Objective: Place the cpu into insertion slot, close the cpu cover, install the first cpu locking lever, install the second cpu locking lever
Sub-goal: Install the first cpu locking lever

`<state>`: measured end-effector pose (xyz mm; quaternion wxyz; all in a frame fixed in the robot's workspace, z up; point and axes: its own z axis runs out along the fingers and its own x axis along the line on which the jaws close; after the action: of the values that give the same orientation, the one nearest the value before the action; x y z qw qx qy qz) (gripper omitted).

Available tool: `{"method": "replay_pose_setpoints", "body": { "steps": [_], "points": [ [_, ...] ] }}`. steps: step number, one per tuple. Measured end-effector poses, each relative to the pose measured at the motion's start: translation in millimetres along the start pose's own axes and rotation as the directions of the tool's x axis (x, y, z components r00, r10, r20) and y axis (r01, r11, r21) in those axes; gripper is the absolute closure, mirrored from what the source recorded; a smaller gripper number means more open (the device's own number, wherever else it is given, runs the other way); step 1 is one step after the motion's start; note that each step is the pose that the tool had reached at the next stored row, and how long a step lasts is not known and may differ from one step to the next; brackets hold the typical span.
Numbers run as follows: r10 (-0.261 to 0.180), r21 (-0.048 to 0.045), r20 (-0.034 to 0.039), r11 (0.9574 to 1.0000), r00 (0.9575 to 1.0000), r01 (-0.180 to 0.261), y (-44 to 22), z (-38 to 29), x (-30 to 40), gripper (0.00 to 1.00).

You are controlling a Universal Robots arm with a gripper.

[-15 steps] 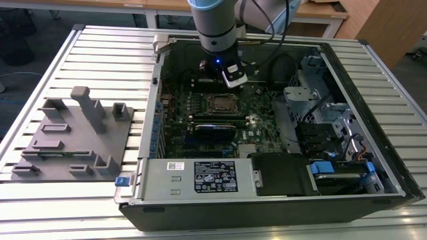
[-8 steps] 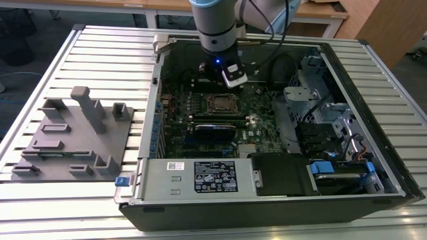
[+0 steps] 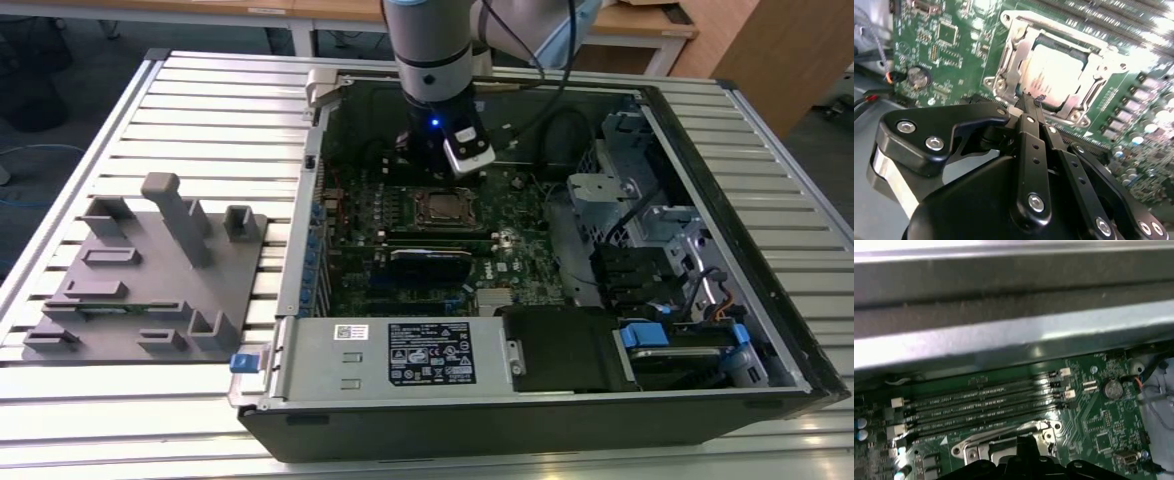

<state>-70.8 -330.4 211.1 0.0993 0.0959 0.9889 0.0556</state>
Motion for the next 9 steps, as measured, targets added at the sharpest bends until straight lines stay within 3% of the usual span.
{"method": "replay_pose_setpoints", "body": {
  "steps": [3, 6, 8, 9],
  "points": [
    [-0.005, 0.0331, -0.0073, 0.9994, 1.0, 0.006, 0.0, 0.6, 0.1, 0.9],
    [-0.009, 0.0623, -0.0202, 0.998, 0.9998, 0.01, -0.1, 1.2, 0.2, 0.9],
    [-0.009, 0.0701, -0.0297, 0.9975, 0.9995, 0.011, -0.1, 1.5, 0.3, 0.9],
    [-0.009, 0.0709, -0.0306, 0.9974, 0.9995, 0.011, -0.1, 1.4, 0.3, 0.9]
  ]
}}
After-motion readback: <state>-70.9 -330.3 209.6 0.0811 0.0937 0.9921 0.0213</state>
